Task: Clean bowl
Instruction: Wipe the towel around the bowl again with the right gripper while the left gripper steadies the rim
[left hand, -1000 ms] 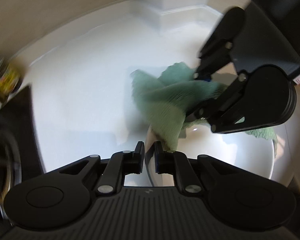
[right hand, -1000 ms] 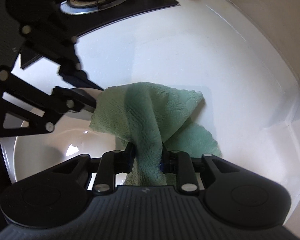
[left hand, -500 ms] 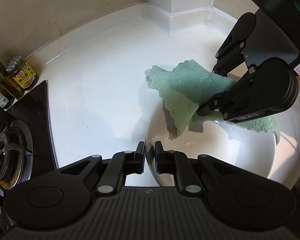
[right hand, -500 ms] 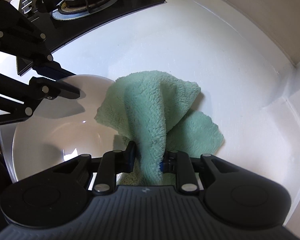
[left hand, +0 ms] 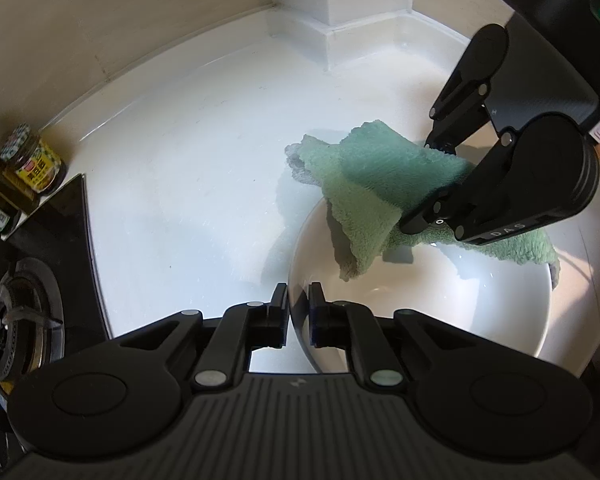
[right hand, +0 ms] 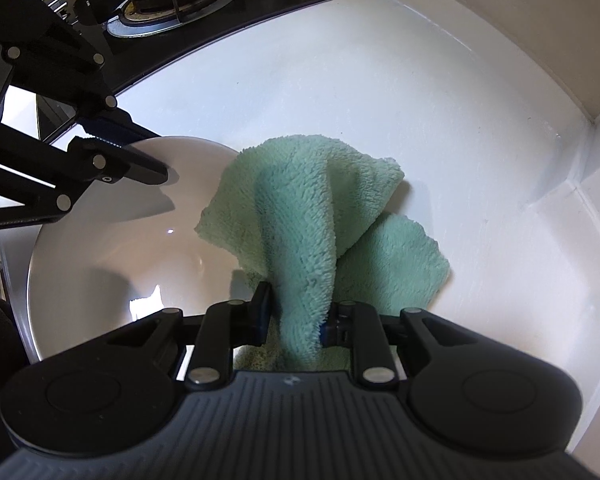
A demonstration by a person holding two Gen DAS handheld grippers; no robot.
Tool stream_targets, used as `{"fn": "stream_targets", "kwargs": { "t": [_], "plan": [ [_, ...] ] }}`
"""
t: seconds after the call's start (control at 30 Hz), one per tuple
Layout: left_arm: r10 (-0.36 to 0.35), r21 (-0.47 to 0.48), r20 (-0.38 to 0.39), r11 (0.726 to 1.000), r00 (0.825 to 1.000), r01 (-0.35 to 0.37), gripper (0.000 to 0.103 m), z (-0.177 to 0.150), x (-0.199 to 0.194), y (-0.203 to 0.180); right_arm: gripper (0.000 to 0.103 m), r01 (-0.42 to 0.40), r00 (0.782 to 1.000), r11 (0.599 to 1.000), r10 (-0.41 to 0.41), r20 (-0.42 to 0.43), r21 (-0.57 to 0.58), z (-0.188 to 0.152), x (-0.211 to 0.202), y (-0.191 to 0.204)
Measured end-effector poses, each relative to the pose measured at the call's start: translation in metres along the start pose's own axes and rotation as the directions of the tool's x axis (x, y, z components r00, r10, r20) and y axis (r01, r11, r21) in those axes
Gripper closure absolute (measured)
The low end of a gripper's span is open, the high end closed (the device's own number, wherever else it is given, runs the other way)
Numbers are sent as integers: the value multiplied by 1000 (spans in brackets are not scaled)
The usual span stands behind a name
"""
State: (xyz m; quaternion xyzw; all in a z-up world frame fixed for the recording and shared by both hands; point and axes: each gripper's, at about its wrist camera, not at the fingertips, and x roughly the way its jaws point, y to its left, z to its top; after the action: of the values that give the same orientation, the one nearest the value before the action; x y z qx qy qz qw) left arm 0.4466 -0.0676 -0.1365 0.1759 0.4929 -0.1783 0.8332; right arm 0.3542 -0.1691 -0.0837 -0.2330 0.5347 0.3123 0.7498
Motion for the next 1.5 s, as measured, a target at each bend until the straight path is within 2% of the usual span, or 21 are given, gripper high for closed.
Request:
{"fn": "stream_targets", "kwargs": {
  "t": [0.2, 0.4, 0.53, 0.63, 1.07, 1.2, 1.37, 1.43, 1.5],
  "plan": [
    [-1, 48, -3, 999, 1000, 2, 94, 3, 0, 1, 85, -8, 999, 998, 5, -52, -67, 13, 5, 2],
    [-4, 93, 3, 996, 1000, 3, 94, 8, 4, -2, 83, 49, 999, 982, -52, -8, -184, 32, 5, 16],
    [-22, 89, 12, 996, 1000, 20, 95, 8, 4, 2, 81, 95, 995, 965, -100, -8, -244, 39, 8, 28],
    [-27, 79, 16, 997, 1000, 26, 95, 8, 4, 4, 81, 119, 992, 964, -124, -9, -237, 39, 9, 32],
    [-23, 0, 26, 1000, 999, 23, 95, 6, -2, 9, 81, 123, 992, 973, -121, 22, -194, 32, 8, 27],
    [-25, -66, 9, 997, 1000, 25, 95, 4, -4, 13, 81, 120, 993, 976, -116, 28, -180, 31, 7, 26],
    [-36, -147, -20, 989, 999, 33, 93, -11, -10, 15, 82, 88, 995, 994, -85, 43, -66, 20, 4, 14],
    [-40, -148, -19, 988, 999, 37, 92, -14, -10, 14, 83, 69, 997, 998, -69, 42, 0, 13, 4, 8],
    [-46, -122, -19, 992, 999, 43, 93, -14, -8, 15, 84, 56, 998, 998, -56, 28, 16, 8, 3, 7]
  ]
}}
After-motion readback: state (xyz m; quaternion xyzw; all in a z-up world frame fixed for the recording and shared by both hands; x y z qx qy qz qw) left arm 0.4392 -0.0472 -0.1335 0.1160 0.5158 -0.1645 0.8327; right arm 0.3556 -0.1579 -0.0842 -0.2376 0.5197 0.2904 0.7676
